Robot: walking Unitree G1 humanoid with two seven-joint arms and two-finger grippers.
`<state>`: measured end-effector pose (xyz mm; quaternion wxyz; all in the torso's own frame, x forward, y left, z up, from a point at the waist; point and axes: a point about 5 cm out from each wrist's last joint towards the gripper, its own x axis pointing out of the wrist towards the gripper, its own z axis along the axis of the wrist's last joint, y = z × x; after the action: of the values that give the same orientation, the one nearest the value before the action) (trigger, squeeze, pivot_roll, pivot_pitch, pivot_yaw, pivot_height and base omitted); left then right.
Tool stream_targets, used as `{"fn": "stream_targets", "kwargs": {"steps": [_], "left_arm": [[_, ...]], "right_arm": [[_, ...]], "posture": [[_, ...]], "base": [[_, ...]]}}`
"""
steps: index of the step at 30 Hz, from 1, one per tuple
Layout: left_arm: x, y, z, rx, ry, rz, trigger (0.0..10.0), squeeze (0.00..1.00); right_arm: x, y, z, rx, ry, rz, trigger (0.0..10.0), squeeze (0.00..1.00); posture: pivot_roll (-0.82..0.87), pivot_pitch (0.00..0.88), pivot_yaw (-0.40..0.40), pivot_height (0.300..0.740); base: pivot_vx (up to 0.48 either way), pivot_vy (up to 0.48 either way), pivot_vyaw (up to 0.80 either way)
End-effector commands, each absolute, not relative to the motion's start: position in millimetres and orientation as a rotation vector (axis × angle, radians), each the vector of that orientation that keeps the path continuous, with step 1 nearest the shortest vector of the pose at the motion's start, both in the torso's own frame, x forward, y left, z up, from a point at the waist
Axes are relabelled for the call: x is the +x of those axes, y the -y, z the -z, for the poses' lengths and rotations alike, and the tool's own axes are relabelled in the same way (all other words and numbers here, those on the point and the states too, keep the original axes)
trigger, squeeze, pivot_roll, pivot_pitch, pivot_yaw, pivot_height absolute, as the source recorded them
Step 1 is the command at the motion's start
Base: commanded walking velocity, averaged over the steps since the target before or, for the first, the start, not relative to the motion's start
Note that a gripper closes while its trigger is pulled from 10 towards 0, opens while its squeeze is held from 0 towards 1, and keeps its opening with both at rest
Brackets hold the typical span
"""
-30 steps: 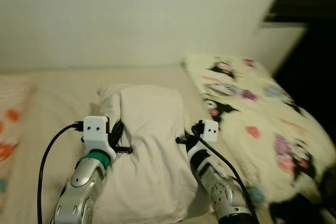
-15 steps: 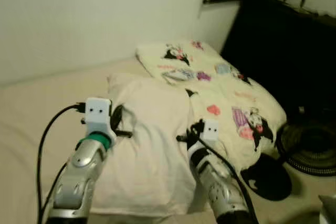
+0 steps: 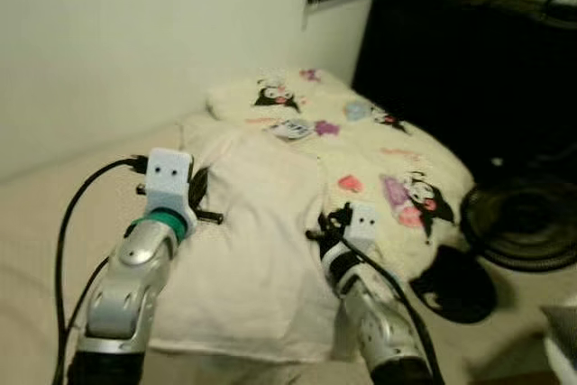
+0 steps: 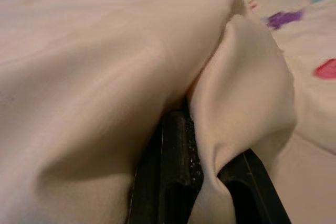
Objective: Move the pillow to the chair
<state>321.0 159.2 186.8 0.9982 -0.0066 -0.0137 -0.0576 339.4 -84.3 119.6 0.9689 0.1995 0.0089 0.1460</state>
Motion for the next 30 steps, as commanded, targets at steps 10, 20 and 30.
{"fn": "stream_targets", "kwargs": {"steps": [10, 20, 30], "left_arm": [[322.7, -138.7, -179.8, -0.050, 0.055, 0.140, 10.0, 0.00], [330.8, -136.7, -184.2, -0.019, 0.054, 0.167, 10.0, 0.00], [321.9, -152.8, -174.3, 0.021, 0.036, 0.107, 10.0, 0.00]], "right_arm": [[332.6, 72.1, -122.6, 0.415, 0.023, -0.309, 10.0, 0.00], [331.6, 86.0, -122.5, 0.409, 0.055, -0.244, 10.0, 0.00], [330.8, 83.2, -129.5, 0.423, 0.107, -0.206, 10.0, 0.00]], "posture": [[0.11, 0.031, 0.008, 0.740], [0.12, 0.023, 0.026, 0.740], [0.12, 0.001, 0.070, 0.740]], "base": [[0.000, 0.000, -0.80], [0.000, 0.000, -0.80], [0.000, 0.000, -0.80]]}}
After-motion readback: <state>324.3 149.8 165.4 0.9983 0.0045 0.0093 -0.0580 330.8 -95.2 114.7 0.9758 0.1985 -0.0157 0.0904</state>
